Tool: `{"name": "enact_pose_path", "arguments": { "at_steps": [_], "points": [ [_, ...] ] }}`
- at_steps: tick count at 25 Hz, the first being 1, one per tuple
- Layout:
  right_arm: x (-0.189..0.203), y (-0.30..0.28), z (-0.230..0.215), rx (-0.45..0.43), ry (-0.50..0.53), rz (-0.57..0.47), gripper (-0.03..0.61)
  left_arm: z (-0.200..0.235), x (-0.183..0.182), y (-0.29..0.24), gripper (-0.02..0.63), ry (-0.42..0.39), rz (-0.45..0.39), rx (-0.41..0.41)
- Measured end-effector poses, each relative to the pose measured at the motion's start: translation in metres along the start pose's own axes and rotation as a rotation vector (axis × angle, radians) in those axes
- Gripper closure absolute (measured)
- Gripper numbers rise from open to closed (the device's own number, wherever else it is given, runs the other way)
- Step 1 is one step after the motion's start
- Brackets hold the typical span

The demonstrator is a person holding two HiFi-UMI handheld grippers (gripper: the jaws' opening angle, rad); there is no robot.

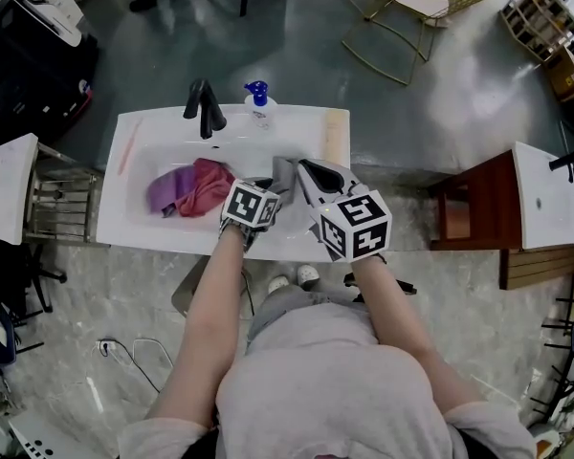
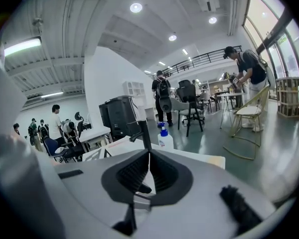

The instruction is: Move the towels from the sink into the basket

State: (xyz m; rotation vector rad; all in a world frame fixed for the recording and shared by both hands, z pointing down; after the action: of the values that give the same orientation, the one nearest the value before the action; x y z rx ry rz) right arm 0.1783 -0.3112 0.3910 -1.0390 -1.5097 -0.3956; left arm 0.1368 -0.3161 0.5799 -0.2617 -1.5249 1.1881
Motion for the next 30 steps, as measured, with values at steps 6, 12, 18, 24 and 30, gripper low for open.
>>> {"name": "enact_pose_path", "arguments": {
  "at_steps": [6, 12, 18, 24, 30],
  "points": [
    [0.003, 0.002, -0.011, -0.002, -0.018, 0.006, 0.56, 0.009, 0.018, -0.027, 0.397, 0.018, 0.129, -0.052],
    [0.009, 0.003, -0.02, -0.002, -0.029, 0.014, 0.56, 0.006, 0.029, -0.047, 0.396, 0.012, 0.211, -0.037],
    [0.012, 0.006, -0.03, 0.004, -0.036, 0.024, 0.56, 0.012, 0.035, -0.059, 0.507, 0.02, 0.27, -0.084],
    [0.012, 0.011, -0.035, 0.007, -0.041, 0.024, 0.56, 0.008, 0.033, -0.058, 0.598, 0.058, 0.26, -0.081],
    [0.008, 0.019, -0.034, 0.006, -0.045, 0.014, 0.56, 0.004, 0.03, -0.048, 0.6, 0.082, 0.246, -0.084]
  ]
}}
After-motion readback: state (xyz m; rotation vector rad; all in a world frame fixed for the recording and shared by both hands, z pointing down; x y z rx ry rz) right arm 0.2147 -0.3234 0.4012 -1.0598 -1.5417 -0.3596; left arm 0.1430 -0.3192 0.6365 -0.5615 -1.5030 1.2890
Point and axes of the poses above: the fingertips, and each gripper's own axes: y backward along the fingers, z to its left, x out of its underside, the point moved 1 cm from there along y, backward along the fingers, and after that the axes turned 11 degrees about -x, right-handed, at the moved point
